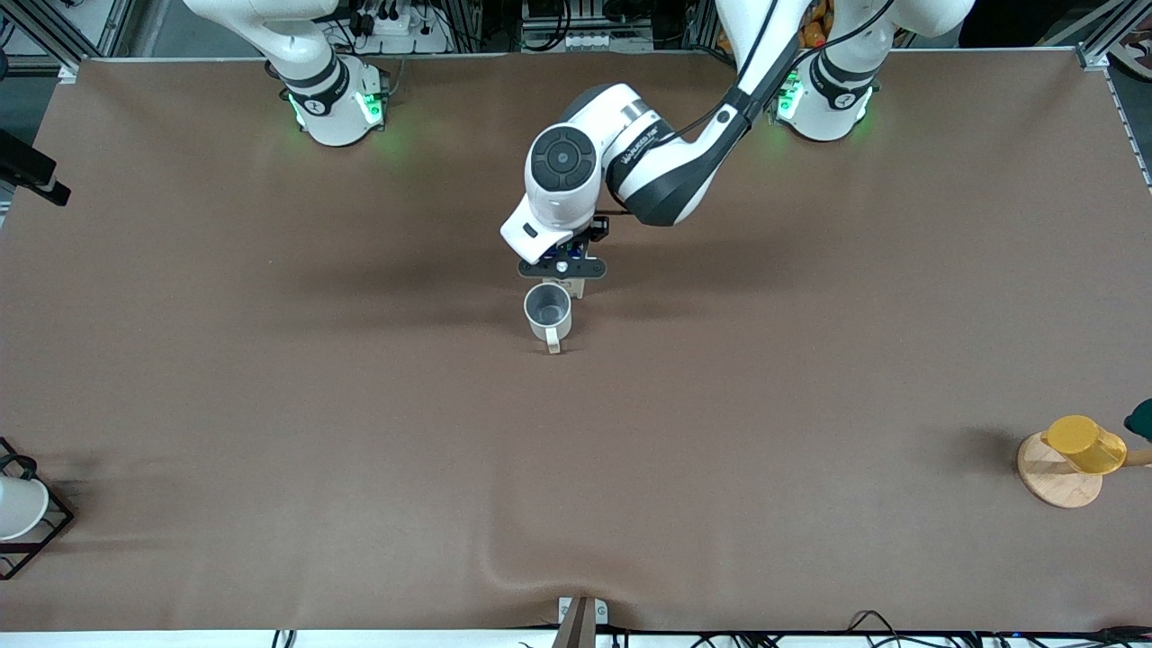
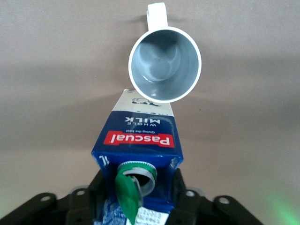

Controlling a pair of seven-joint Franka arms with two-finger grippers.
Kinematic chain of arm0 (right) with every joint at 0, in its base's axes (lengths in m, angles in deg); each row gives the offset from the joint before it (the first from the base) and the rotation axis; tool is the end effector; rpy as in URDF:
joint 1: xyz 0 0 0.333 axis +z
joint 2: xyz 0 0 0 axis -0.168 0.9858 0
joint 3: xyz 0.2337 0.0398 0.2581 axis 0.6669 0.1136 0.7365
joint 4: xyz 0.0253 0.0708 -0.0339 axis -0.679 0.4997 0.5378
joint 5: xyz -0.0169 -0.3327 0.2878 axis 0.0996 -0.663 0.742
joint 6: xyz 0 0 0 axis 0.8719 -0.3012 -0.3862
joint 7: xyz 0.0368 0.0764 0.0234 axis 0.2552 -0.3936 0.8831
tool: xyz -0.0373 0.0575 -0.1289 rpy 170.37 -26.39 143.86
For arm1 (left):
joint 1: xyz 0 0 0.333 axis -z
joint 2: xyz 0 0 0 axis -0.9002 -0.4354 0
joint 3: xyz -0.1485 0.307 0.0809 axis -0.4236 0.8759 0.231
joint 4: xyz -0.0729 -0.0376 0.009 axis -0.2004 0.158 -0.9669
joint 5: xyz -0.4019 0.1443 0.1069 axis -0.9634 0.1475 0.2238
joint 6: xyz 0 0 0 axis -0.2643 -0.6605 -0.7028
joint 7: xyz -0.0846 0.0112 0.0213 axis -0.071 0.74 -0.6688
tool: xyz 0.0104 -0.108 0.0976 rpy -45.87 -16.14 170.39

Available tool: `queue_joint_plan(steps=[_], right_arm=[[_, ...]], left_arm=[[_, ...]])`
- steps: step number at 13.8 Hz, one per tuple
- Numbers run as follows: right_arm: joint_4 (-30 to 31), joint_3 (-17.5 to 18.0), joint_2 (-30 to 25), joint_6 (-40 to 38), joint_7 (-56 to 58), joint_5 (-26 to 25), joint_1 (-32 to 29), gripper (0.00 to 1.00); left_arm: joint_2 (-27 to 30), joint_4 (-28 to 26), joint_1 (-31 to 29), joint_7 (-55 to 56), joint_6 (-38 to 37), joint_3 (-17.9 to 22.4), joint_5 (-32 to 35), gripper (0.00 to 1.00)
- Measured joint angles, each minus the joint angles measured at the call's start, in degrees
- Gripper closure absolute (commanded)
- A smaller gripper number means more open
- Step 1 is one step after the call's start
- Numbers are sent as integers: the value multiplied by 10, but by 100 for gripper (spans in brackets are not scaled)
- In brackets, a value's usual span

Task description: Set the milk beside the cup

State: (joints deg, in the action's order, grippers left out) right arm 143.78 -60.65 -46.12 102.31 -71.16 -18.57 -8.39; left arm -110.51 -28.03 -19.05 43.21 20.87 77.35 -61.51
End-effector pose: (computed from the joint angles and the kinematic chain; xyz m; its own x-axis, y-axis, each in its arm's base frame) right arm 0.5628 -0.0703 0.6777 0.9977 -0.0673 -0.0024 -0.0673 -0.9977 -0.0018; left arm 0.4695 -0.5987 0.3141 0.9699 -0.0149 -0.2430 0.0017 -0.9977 0.0680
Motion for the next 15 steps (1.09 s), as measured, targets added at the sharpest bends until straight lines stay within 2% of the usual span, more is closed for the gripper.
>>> queue_joint_plan(steps=[5,9,11,15], right_arm=[[0,-2,1,22,11,-5,-3,0],[0,2,9,28,16,-5,-3,0],[0,3,11,29,17,-5,-3,0],[1,3,12,29,25,-5,-3,0]], left_arm=[[-2,9,0,0,6,1,0,0],[47,25,-13,35,-20,12,0,0],[95,26,-49,36,-62,17,20,0],[184,26,-157,29,-125,21,112,0]])
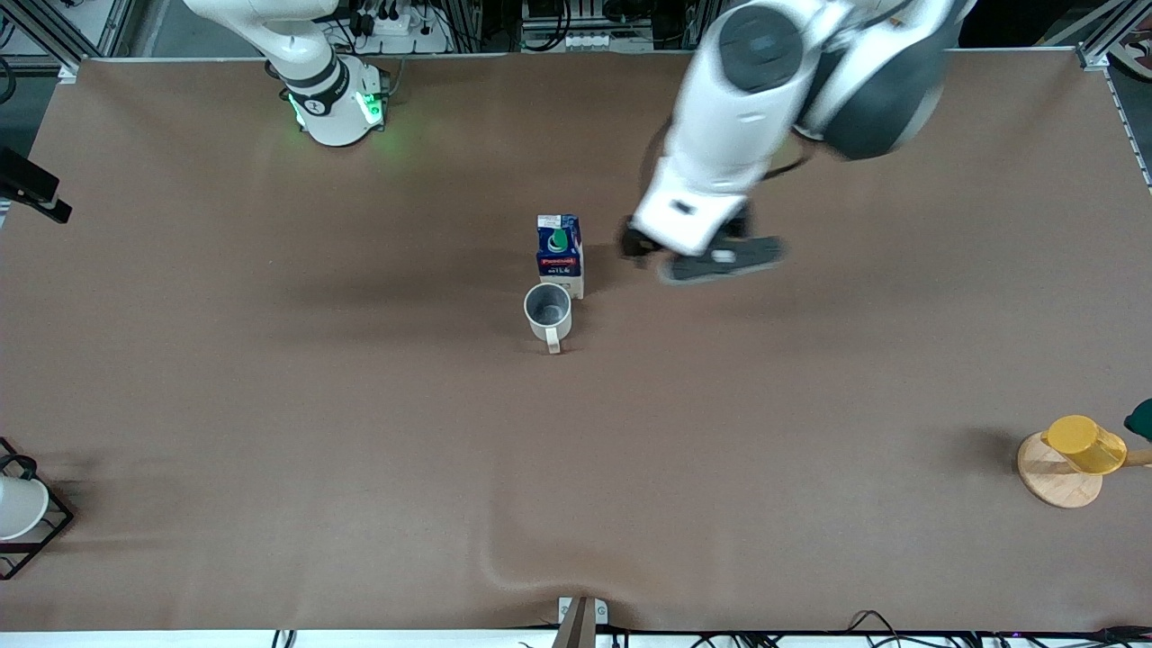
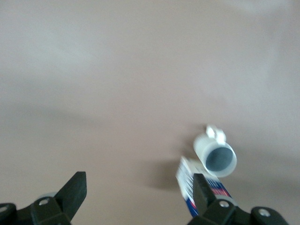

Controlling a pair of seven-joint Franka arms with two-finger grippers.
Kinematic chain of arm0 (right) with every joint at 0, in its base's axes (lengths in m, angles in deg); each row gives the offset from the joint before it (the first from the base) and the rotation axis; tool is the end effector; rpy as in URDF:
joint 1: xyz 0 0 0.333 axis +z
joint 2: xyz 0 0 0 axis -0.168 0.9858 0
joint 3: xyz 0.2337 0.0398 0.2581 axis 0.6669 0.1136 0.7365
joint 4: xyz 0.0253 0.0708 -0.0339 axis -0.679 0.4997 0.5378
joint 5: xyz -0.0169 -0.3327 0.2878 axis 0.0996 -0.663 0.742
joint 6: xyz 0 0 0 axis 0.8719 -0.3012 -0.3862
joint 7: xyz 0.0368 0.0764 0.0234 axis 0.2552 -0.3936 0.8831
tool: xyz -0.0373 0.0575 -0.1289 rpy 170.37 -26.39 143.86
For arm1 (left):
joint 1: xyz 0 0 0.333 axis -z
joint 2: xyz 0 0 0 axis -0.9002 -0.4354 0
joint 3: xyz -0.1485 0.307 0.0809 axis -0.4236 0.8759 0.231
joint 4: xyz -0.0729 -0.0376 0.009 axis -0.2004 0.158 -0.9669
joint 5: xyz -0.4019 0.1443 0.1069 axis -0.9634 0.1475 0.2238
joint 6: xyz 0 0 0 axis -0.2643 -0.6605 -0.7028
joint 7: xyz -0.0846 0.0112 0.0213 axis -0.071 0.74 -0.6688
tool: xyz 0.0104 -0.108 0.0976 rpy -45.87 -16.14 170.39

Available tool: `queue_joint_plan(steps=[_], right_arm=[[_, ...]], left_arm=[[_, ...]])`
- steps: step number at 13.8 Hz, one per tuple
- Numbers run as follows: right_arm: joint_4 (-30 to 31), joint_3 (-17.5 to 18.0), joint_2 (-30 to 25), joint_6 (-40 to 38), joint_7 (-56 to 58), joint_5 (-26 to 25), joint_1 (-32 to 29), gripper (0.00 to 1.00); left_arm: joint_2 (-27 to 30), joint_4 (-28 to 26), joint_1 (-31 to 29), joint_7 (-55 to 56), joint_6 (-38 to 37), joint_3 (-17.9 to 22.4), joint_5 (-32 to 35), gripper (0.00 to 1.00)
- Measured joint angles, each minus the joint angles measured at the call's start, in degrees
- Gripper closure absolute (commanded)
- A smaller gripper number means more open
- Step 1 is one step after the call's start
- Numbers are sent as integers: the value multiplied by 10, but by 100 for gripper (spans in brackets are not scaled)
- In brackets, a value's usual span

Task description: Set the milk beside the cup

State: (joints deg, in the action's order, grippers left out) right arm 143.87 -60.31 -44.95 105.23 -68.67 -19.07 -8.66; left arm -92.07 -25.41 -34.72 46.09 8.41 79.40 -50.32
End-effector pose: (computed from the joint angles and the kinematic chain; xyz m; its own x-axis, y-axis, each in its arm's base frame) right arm 0.5770 -0.0716 0.6699 0.9994 -0.0233 0.0256 -0.0236 -0.9996 0.0126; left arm 0.5899 -0.3833 0.5531 0.9636 0.2665 0.0195 0.2658 -0.9635 0.0316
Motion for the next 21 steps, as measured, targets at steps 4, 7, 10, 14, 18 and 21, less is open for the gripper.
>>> queue_joint_plan(steps=[4,7,10,14,18,21], right_arm=[[4,-1,13,0,31,0,0,0],[4,1,21,1,32,0,1,0],[3,1,21,-3,32,0,1,0],[3,2,21,-8,31,0,2,0],[1,2,20,-8,14,16,2,0],[1,3,20,-9,8,21,2,0]], left_arm=[[30,-4,-122,-84,-22,1,12,0],[40,-4,-189,-132,-61,0,11,0],[53,-4,-209,-143,-84,-1,11,0],[83,-6,-229,-187,-106,0,11,0],[115,-30,-266,-281,-108,2,6,0],[140,-66,-273,-308,-103,2,6,0]])
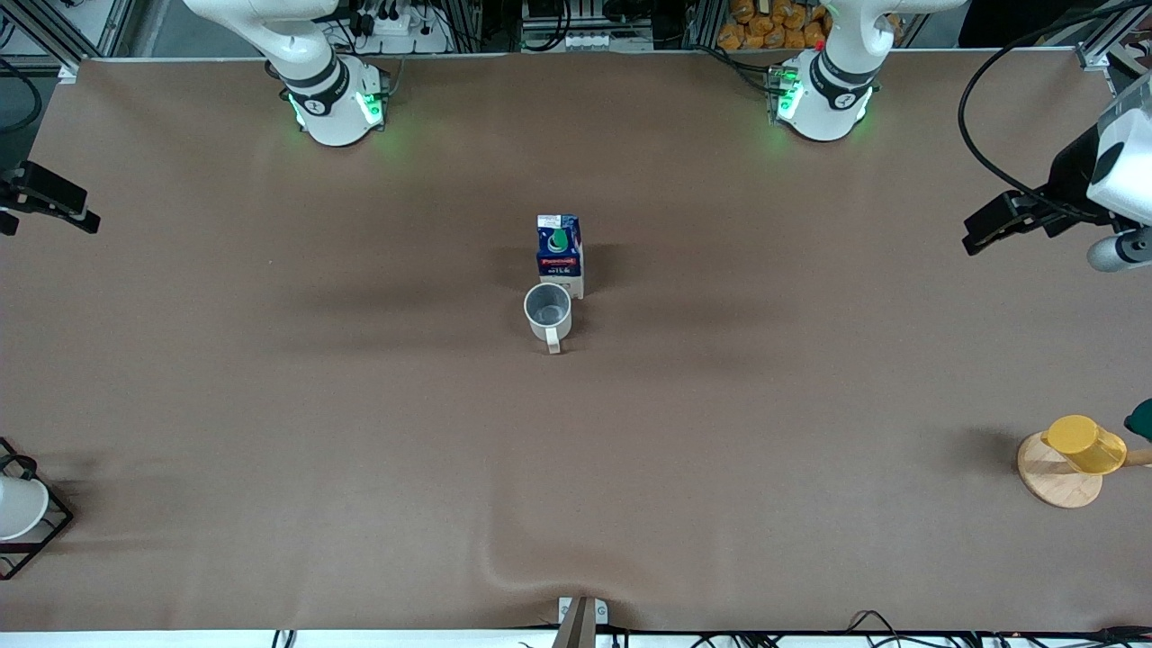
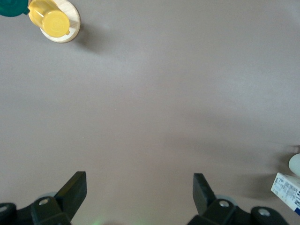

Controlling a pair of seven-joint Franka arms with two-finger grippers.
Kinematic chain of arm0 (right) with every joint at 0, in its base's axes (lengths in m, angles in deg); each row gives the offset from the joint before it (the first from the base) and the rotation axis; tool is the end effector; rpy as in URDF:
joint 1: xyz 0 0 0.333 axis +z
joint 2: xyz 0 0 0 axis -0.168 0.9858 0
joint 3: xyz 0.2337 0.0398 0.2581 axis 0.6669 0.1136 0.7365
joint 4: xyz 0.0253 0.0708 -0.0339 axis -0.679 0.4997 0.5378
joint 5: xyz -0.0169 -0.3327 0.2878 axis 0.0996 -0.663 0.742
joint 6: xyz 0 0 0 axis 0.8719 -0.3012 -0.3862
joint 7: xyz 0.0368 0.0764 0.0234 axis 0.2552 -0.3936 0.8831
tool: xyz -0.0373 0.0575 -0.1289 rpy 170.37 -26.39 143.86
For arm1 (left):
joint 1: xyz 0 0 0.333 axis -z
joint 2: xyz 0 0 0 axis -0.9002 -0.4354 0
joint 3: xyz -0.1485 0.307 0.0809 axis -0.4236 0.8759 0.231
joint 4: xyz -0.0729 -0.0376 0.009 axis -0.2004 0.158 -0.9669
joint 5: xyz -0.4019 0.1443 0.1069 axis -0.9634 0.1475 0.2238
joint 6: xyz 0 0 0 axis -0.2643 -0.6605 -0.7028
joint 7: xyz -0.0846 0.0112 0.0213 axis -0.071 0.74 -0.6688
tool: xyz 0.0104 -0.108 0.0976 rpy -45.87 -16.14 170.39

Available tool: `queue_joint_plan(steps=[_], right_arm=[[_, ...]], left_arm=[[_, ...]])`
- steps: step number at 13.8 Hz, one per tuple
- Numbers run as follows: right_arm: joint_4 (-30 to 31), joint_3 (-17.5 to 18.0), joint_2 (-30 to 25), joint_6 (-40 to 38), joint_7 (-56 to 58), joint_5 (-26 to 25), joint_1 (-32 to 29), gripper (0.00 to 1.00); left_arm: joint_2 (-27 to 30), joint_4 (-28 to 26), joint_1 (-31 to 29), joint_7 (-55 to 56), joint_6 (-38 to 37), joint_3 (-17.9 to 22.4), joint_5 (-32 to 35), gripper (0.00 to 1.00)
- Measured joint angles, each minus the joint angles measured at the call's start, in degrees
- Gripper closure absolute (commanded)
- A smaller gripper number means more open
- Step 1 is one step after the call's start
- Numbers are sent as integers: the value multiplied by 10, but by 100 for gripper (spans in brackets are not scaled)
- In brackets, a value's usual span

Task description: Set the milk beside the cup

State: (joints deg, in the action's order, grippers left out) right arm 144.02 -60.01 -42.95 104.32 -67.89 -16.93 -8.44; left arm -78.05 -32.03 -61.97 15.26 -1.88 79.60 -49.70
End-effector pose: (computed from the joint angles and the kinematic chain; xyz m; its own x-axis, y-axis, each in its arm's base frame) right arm 0.5872 -0.0601 0.6470 0.9997 0.0026 -0.0238 0.0020 -0.9997 -0.0251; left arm 0.6018 -0.0612 0.6367 0.9780 0.2087 -0.0066 0.2085 -0.9777 -0.0259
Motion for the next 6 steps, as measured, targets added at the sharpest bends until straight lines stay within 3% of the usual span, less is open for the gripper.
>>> queue_joint_plan(steps=[6], right_arm=[[1,-1,0,-8,-1,0,-1,0]], left_arm=[[13,-11,0,-79,0,12,0,0]])
